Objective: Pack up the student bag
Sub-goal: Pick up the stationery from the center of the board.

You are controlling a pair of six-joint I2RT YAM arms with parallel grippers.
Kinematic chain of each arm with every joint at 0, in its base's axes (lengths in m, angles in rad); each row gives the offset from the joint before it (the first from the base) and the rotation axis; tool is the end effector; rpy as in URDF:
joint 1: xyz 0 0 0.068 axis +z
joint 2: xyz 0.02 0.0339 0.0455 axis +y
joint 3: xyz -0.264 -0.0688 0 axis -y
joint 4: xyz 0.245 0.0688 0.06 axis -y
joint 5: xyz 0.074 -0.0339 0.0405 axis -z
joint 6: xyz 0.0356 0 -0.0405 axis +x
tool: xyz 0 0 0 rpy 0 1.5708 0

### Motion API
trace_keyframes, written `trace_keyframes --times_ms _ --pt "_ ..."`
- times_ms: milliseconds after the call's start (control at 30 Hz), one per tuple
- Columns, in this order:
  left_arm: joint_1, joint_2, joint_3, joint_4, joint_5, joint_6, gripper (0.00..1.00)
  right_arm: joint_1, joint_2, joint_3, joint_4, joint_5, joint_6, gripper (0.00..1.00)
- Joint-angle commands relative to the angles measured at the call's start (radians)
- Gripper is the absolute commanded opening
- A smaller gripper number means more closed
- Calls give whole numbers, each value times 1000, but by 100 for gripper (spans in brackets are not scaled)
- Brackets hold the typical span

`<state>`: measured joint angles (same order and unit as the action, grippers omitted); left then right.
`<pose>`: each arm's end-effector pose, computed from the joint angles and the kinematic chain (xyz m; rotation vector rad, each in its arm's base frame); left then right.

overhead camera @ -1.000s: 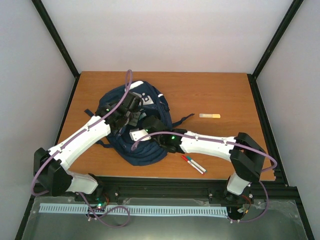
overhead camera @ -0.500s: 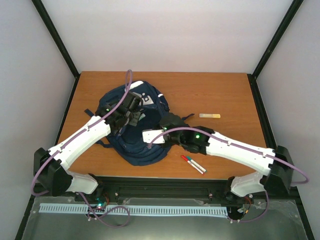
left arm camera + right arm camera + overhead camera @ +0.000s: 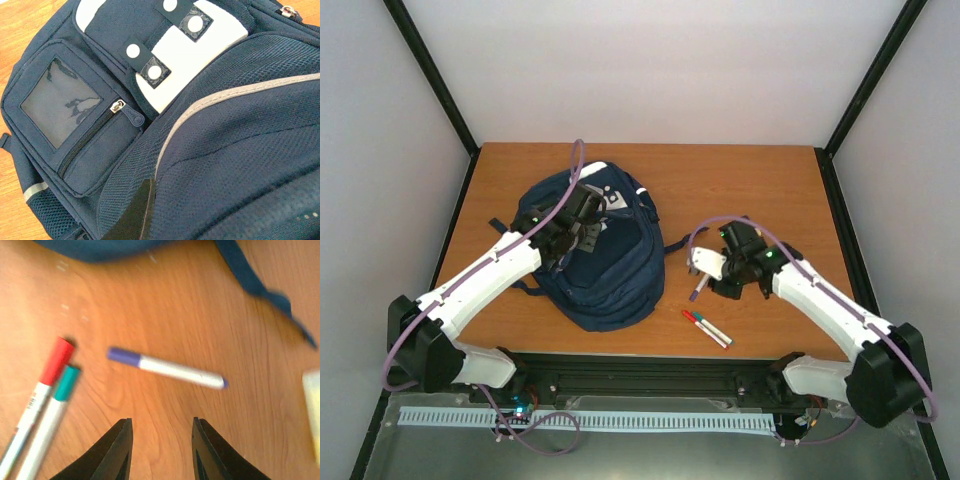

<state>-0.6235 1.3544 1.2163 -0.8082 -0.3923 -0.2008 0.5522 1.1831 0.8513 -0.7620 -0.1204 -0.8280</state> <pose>0.2326 -0.1505 0.3103 0.3555 2.3961 0.1275 0.1864 0.1199 0.2377 -1.7185 2.0207 0.0697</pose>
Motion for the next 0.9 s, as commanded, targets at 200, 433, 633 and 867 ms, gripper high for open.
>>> trace_keyframes --times_ms 200,433,633,867 --pt "21 -2 57 30 -19 -34 1 -358 319 253 -136 -106 131 38" --pt "21 -2 61 26 5 -35 1 -435 538 460 -156 -1 58 43" --pt "21 -13 59 25 21 -38 2 -483 733 670 -212 24 30 54" --pt "21 -11 60 24 28 -38 2 -485 894 805 -222 68 0 63"
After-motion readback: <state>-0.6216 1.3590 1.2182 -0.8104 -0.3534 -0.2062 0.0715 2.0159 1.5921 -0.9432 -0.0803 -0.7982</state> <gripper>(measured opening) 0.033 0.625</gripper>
